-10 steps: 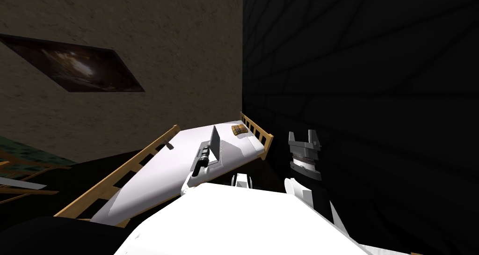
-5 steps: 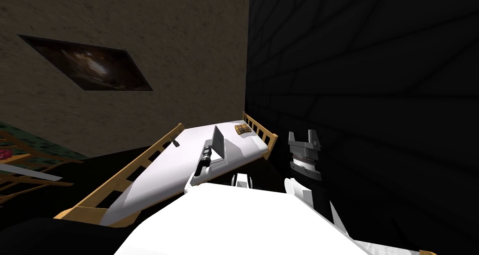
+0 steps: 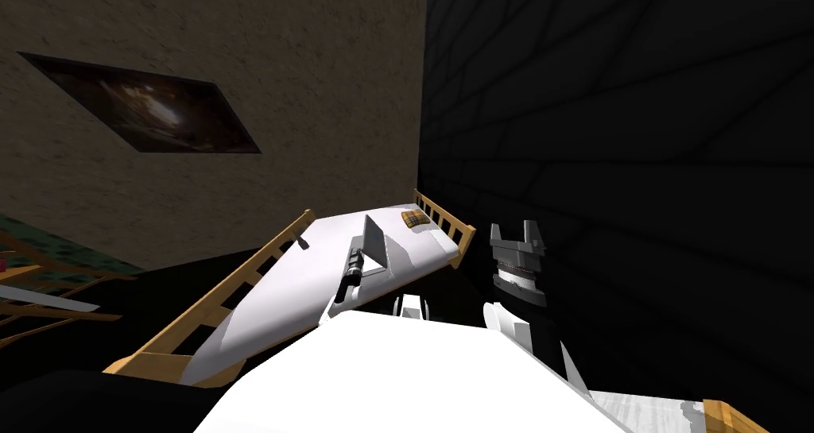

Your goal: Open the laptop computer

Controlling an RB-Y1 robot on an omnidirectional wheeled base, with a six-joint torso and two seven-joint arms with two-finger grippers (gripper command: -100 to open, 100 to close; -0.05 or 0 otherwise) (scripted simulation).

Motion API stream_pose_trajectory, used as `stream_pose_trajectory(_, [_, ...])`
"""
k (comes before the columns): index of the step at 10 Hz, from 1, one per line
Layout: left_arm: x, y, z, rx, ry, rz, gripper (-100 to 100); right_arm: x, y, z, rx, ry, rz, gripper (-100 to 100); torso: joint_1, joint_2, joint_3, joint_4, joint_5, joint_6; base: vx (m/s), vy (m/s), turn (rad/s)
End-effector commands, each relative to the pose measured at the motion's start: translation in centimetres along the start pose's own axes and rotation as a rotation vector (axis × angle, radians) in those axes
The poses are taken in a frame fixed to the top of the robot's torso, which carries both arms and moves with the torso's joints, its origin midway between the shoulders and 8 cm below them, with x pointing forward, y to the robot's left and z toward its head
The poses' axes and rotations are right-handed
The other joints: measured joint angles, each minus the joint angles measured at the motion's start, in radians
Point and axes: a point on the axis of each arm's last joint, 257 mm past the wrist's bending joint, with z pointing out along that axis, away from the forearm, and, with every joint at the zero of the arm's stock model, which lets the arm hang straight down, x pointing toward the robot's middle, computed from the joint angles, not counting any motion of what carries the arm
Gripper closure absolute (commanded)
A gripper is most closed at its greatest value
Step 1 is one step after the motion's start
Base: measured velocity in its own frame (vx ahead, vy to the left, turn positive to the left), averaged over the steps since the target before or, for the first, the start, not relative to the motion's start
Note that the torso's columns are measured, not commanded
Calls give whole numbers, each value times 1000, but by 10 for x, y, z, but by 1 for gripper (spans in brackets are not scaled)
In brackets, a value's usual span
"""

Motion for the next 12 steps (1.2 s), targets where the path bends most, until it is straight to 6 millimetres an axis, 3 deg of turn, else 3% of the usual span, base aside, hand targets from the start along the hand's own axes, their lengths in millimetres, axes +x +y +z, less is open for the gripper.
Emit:
stream_pose_trajectory(1, [6,18,-10,-1,4,-77,100,0,0,0,0,0,0,0,1,-2,-1,0,0,-1,-8,107,-58])
stream_pose_trajectory(4, [7,32,-18,-6,1,-120,100,0,0,0,0,0,0,0,2,-4,-2,1,-1,0,2,85,-33])
stream_pose_trajectory(9, [8,85,-60,-26,-28,-324,100,0,0,0,0,0,0,0,4,-7,-3,-1,2,1,-7,149,-108])
stream_pose_trajectory(12, [7,90,-70,-8,-37,-361,100,0,0,0,0,0,0,0,-7,3,1,3,-4,-1,-25,30,-89])
